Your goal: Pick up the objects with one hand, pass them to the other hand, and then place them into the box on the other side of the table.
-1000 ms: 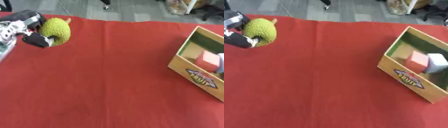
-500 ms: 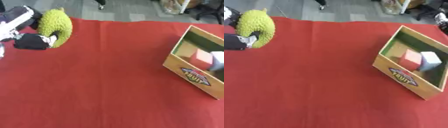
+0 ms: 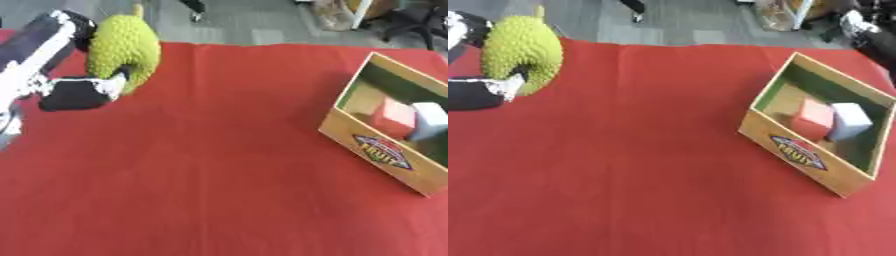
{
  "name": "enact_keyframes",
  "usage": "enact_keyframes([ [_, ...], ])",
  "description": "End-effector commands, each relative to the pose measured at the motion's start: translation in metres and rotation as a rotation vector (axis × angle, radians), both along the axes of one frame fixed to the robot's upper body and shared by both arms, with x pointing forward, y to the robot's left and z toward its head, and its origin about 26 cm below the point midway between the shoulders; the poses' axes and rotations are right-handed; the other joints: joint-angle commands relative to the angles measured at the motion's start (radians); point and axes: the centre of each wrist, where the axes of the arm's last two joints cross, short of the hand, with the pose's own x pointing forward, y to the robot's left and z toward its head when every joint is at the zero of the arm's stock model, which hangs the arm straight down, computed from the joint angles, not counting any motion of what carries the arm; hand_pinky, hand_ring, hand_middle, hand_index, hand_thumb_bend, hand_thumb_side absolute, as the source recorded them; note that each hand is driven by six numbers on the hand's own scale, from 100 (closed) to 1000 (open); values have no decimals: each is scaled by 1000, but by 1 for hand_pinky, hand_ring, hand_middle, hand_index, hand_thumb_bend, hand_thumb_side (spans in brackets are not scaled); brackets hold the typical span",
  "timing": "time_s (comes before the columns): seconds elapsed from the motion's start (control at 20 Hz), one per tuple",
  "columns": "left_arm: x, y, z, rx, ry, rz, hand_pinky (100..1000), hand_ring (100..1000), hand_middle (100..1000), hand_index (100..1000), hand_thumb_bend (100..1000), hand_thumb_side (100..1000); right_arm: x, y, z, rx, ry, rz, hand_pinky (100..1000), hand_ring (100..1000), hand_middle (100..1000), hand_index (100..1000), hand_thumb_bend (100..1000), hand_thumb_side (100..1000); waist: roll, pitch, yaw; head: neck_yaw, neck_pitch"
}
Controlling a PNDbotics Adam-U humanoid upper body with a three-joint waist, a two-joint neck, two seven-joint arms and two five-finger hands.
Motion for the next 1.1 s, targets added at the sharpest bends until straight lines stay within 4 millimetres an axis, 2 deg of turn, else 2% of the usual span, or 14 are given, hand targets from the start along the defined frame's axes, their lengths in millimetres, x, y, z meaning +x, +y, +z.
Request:
enact_keyframes([
  [0.05,-4,-10,-1,24,-72,-40,718,553,481,426,100,235,-14,12,22,-113,-68,29,921,892,806,941,100,336,1,-27,-1,-5,2],
  [0.4,-6,-32,-24,-54,-114,-115,720,538,465,420,100,323,-31,55,43,-300,-117,171,910,886,804,929,100,229,-6,-28,-2,-7,4],
  [0.7,-8,-46,-34,-79,-186,-184,712,535,465,421,100,329,-33,86,47,-444,-102,273,907,889,811,935,100,289,-11,-29,-3,-6,9],
  [0.9,-9,-52,-39,-65,-230,-219,702,532,463,421,100,300,-31,104,46,-515,-82,335,908,906,829,950,100,340,-14,-29,-5,-7,16],
  [1.1,-11,-58,-43,-51,-253,-239,700,530,462,421,100,296,-25,120,42,-585,-46,383,912,914,836,953,100,334,-16,-30,-5,-7,20],
])
